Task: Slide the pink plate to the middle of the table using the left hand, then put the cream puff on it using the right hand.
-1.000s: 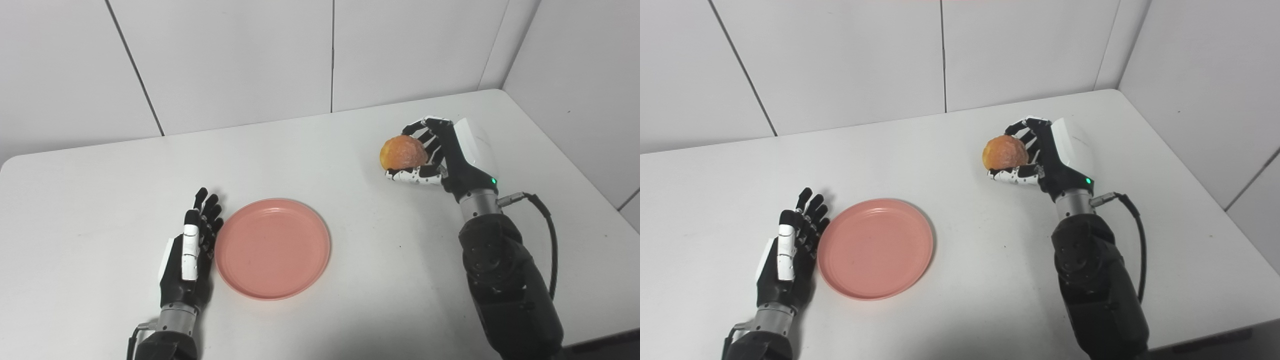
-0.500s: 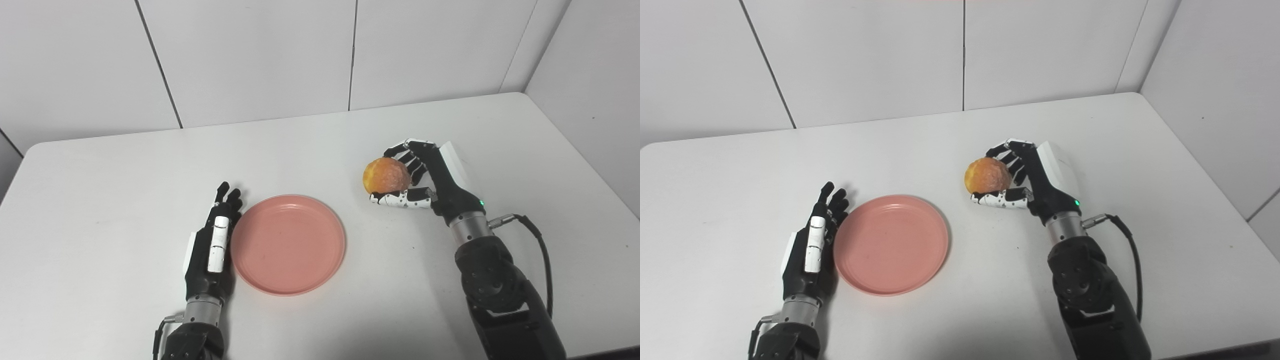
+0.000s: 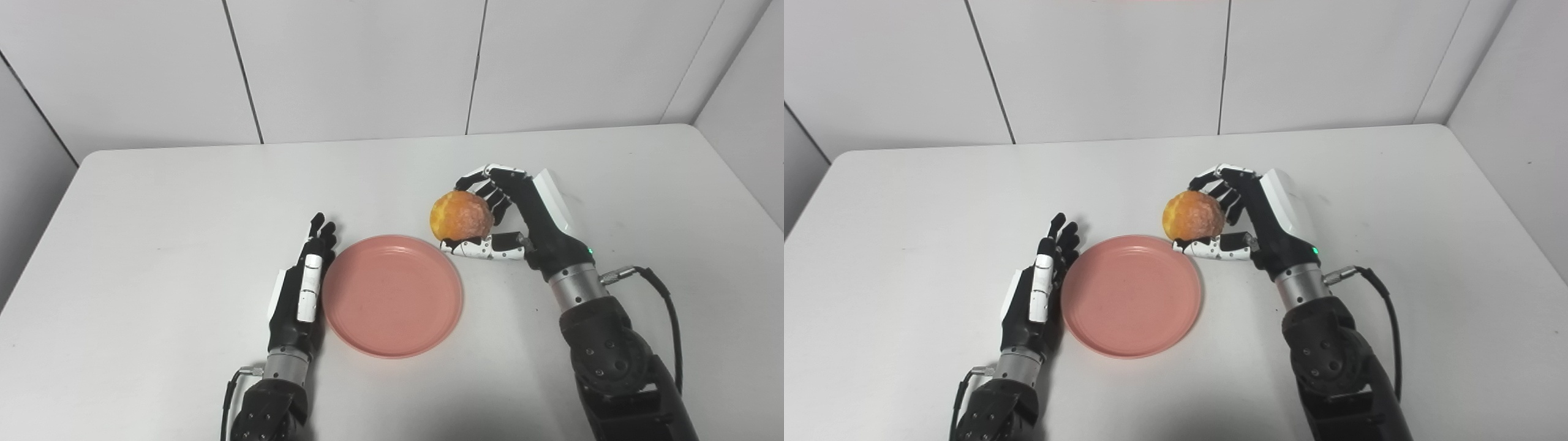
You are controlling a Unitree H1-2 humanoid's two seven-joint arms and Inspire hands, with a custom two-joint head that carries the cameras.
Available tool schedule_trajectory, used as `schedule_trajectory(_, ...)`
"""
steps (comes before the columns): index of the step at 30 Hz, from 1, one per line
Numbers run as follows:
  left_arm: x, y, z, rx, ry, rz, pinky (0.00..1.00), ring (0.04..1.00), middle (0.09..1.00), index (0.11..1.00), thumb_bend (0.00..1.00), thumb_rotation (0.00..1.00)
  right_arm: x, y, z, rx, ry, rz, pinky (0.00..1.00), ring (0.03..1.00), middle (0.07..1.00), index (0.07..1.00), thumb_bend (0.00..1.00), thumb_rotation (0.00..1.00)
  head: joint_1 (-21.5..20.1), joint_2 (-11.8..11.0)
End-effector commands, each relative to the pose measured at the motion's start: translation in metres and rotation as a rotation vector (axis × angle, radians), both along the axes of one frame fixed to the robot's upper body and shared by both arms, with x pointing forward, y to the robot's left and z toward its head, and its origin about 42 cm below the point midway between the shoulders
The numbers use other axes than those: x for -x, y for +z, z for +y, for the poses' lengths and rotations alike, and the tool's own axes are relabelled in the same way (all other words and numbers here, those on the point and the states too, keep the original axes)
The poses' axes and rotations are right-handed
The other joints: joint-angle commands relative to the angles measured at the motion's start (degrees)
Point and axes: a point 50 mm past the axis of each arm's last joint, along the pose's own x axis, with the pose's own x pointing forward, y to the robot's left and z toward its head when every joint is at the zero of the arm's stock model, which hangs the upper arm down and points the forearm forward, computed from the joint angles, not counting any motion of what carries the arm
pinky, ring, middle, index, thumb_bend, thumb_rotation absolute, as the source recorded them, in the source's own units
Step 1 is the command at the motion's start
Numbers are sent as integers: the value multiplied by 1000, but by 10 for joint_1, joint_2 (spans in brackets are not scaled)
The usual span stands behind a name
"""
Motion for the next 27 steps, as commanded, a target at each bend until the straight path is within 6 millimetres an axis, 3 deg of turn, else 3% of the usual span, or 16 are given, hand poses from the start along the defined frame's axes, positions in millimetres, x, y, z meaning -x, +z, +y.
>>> schedule_trajectory(1, -1, 10, -10, -5, -10, -68, 1000, 987, 981, 984, 688, 1000, 3, 18, 8, -24, 48, -65, 328, 410, 448, 532, 520, 0, 4, 0)
schedule_trajectory(7, 0, 12, -16, -17, -1, -84, 998, 979, 977, 980, 650, 1000, 4, 12, 29, 42, 98, -52, 315, 392, 440, 531, 521, 0, 11, -1)
schedule_trajectory(14, -2, 14, -19, -37, 1, -84, 989, 974, 970, 974, 685, 1000, 4, -7, 48, 78, 199, -57, 281, 350, 418, 528, 519, 0, 5, 1)
schedule_trajectory(19, -2, 17, -19, -49, -8, -85, 978, 974, 973, 980, 700, 1000, 5, -22, 50, 142, 223, -51, 292, 371, 450, 550, 509, 0, 4, 5)
schedule_trajectory(27, -1, 17, -21, -36, 0, -90, 970, 964, 965, 976, 689, 1000, 3, -30, 49, 298, 221, -52, 264, 369, 445, 546, 510, 0, 2, 10)
